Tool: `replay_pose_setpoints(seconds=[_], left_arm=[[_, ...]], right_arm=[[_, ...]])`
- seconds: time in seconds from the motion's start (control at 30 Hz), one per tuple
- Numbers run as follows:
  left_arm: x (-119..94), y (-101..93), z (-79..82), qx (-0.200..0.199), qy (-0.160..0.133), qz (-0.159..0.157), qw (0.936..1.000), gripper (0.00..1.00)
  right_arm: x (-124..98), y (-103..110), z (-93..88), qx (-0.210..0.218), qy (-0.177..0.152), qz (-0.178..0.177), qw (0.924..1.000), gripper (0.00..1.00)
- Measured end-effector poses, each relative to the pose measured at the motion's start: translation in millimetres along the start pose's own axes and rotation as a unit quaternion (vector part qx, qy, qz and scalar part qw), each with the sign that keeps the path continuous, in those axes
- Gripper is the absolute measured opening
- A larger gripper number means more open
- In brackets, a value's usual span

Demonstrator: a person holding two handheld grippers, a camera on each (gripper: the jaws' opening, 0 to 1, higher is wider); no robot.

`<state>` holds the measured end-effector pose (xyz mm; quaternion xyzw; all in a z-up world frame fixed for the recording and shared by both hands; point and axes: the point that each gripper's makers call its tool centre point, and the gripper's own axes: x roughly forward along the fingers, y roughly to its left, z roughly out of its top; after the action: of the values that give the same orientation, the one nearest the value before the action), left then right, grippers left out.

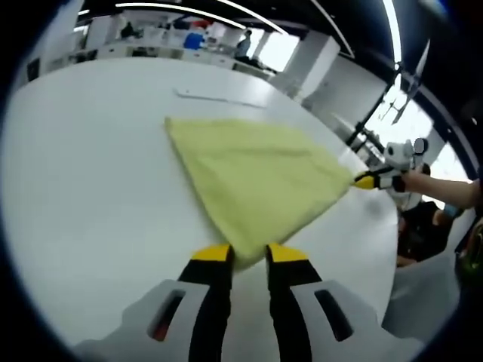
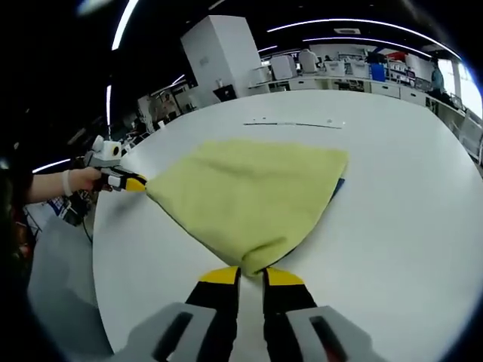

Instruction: Fold the garment on the visible template until the final outline fits inside the template.

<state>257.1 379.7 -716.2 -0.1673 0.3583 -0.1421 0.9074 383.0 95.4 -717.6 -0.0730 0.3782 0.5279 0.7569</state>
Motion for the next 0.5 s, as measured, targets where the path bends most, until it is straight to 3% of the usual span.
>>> replay_pose_setpoints(seconds=[0.23,0.5], left_arm=[[-0.7,0.9,-2.0,-0.005,0.004,0.000,1.0000,0.04],[-1.3,2.8,-2.2,-0.008,0.009,0.004,0.9999,0.00]], right_arm=[[0.2,-0.3,3.2,0.005,-0.009,-0.005,0.9999,0.00],[-2.7,-2.0,3.6,0.001,-0.009,-0.004,0.9999,0.00]])
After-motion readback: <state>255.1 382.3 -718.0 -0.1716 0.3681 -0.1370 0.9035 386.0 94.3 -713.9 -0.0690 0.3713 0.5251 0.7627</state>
